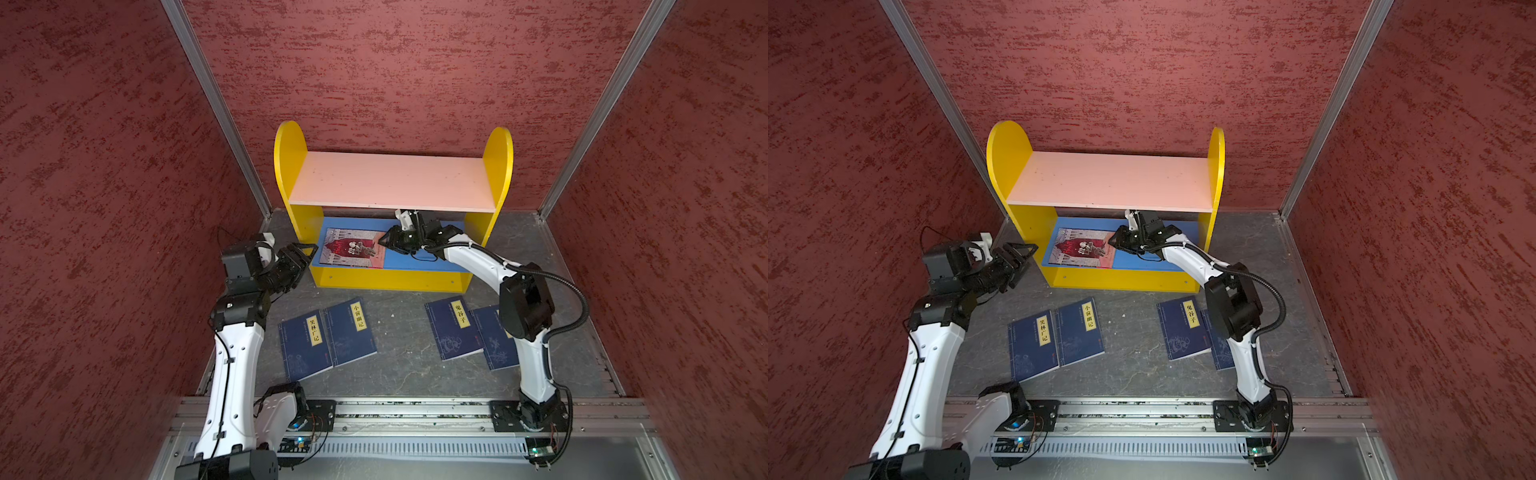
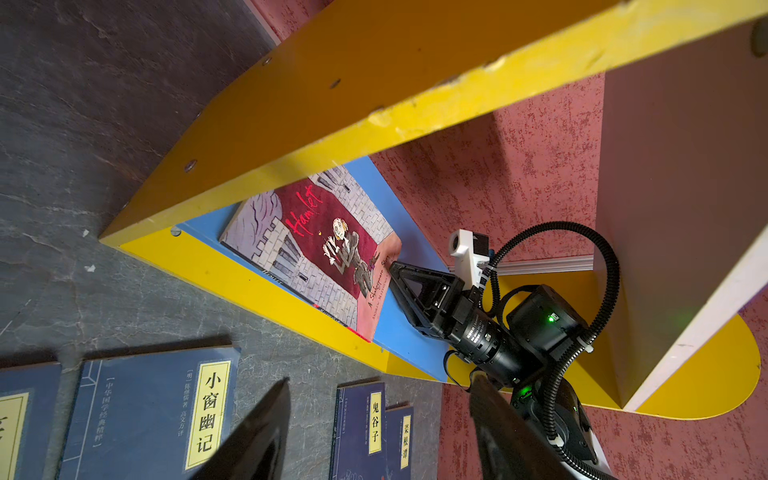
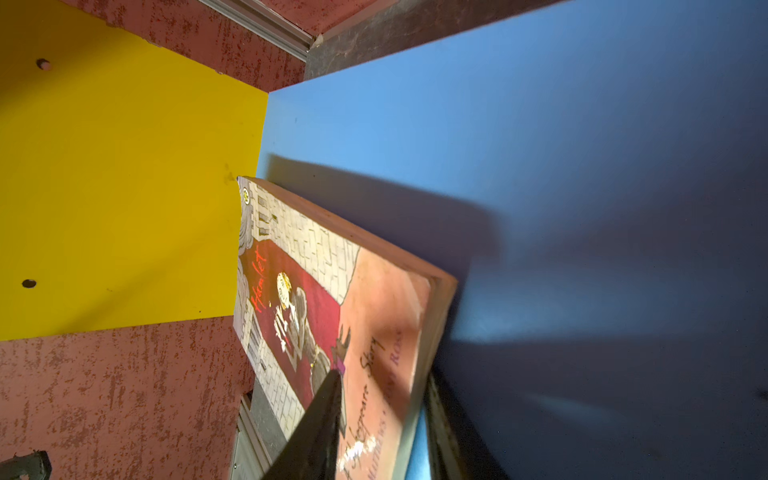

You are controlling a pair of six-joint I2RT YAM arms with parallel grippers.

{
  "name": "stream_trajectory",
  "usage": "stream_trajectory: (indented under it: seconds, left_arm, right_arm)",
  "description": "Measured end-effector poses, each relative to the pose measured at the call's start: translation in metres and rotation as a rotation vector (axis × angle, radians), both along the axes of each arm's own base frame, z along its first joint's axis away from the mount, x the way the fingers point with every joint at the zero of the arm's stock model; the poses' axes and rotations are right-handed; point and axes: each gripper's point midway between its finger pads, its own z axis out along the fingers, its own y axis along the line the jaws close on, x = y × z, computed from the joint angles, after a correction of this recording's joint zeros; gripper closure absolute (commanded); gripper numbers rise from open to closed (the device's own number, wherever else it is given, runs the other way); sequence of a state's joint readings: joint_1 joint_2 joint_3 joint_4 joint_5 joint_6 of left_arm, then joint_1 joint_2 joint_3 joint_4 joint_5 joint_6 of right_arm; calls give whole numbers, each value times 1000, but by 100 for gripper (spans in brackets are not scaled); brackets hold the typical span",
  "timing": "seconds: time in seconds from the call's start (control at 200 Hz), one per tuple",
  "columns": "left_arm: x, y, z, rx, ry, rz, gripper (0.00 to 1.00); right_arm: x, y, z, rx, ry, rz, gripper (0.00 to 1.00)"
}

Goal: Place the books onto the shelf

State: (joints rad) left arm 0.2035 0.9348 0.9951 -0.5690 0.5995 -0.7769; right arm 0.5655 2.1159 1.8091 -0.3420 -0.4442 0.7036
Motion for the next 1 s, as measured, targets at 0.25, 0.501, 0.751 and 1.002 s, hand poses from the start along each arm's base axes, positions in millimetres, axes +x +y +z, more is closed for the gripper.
stream_trajectory:
  seconds: [0.25,0.501,0.751,1.002]
  left_arm:
    - [-2,3,-7,-7,16,12,31]
    - [-2,3,-11,-15,27,17,31]
    - [-3,5,-14,-16,32,24,31]
    - [-4,6,-22,-29,53,28,31]
  right_arm:
    - [1,2,0,8,-4,1,61]
    - [4,1,5,5,-21,-23,49]
    - [-8,-21,5,-56,-27,-84,52]
    - [-14,-22,6,-55,-21,-76,55]
